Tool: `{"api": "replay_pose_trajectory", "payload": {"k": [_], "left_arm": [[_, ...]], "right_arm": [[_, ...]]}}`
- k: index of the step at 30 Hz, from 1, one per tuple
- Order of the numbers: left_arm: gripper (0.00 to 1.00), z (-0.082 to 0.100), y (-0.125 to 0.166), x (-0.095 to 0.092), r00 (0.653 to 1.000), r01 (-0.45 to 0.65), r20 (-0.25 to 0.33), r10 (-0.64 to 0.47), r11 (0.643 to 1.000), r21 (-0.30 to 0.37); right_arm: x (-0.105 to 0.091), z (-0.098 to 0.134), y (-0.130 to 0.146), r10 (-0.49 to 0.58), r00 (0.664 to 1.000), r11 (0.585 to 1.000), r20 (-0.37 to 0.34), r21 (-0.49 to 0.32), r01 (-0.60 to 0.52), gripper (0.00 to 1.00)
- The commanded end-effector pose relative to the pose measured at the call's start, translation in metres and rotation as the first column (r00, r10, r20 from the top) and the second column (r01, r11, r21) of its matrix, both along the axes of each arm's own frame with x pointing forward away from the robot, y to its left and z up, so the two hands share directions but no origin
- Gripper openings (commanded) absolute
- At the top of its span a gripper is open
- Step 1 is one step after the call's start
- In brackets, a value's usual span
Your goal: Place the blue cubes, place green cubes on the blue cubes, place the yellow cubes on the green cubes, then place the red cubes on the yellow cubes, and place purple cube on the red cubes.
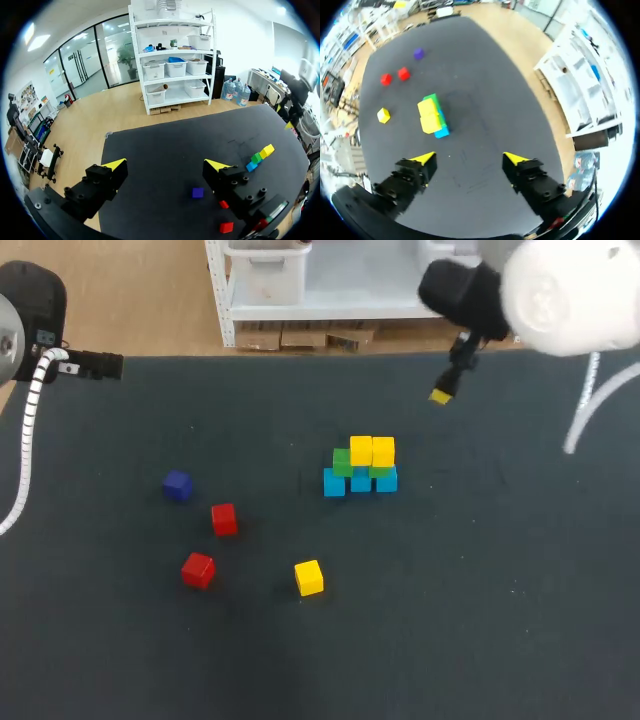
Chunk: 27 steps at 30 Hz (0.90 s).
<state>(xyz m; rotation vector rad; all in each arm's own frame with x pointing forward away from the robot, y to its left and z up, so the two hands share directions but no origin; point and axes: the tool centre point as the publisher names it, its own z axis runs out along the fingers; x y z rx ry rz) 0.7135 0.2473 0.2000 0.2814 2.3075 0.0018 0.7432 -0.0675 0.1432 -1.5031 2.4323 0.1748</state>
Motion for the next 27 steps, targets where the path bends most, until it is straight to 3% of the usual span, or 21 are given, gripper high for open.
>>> {"api": "replay_pose_trajectory", "payload": {"k": [1,14,27], "left_arm": [[1.00,0.000,0.002,0.001,1.000,0.007,-0.003,-0.007,1.000,-0.003],[1.00,0.000,0.002,0.001,1.000,0.007,-0.003,-0.007,1.000,-0.003],[1.00,0.000,0.002,0.001,1.000,0.007,-0.003,-0.007,1.000,-0.003]], "right_arm": [[-0.013,0.010,-0.027,-0.073,0.985,0.988,0.154,0.144,0.050,1.00],[-0.005,0.032,-0.050,-0.254,0.933,0.940,0.255,0.293,0.176,1.00],[-0.003,0.040,-0.060,-0.312,0.918,0.910,0.246,0.357,0.213,1.00]]}}
